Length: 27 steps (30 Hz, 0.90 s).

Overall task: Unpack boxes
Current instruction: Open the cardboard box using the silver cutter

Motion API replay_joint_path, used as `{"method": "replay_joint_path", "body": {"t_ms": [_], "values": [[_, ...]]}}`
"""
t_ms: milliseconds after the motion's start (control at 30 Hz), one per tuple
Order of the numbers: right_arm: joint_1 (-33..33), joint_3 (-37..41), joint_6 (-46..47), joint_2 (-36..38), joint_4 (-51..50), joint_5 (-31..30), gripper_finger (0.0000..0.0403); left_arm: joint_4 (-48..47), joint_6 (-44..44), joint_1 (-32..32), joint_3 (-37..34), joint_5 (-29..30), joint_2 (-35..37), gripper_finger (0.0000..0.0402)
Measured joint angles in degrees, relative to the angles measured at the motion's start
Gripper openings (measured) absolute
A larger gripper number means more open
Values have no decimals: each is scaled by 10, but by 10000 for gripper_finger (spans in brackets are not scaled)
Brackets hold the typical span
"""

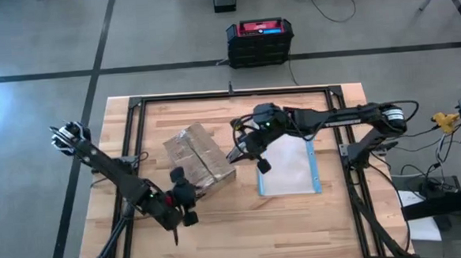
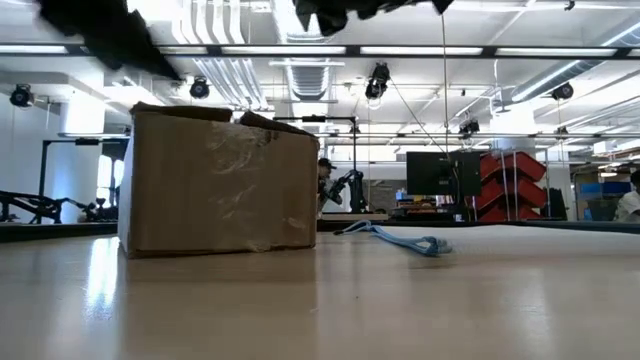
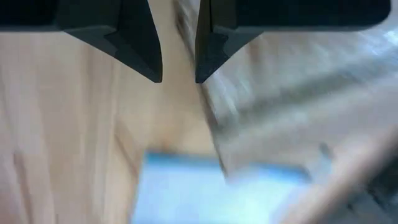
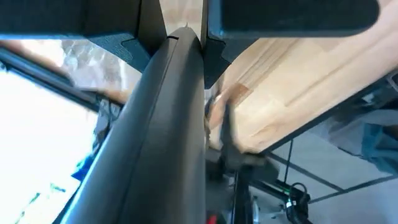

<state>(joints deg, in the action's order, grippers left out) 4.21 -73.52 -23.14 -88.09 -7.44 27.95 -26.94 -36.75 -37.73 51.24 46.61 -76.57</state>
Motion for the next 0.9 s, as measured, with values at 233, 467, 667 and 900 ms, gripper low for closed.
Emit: {"method": "replay_joint_path", "body": {"t_ms": [233, 467, 667, 900], "values": [[-57, 63, 84, 9, 6, -60, 42, -123, 75, 174, 13, -59, 122, 80], [-122, 150, 213, -14, 106, -101, 42, -225, 141, 468, 13, -106, 174, 80], [-145, 196, 298, -36, 155, -141, 42, -231, 188, 670, -18, -186, 153, 80], [-171, 198, 334, -86, 210, -184, 42, -219, 238, 710, -75, -210, 136, 80]]}}
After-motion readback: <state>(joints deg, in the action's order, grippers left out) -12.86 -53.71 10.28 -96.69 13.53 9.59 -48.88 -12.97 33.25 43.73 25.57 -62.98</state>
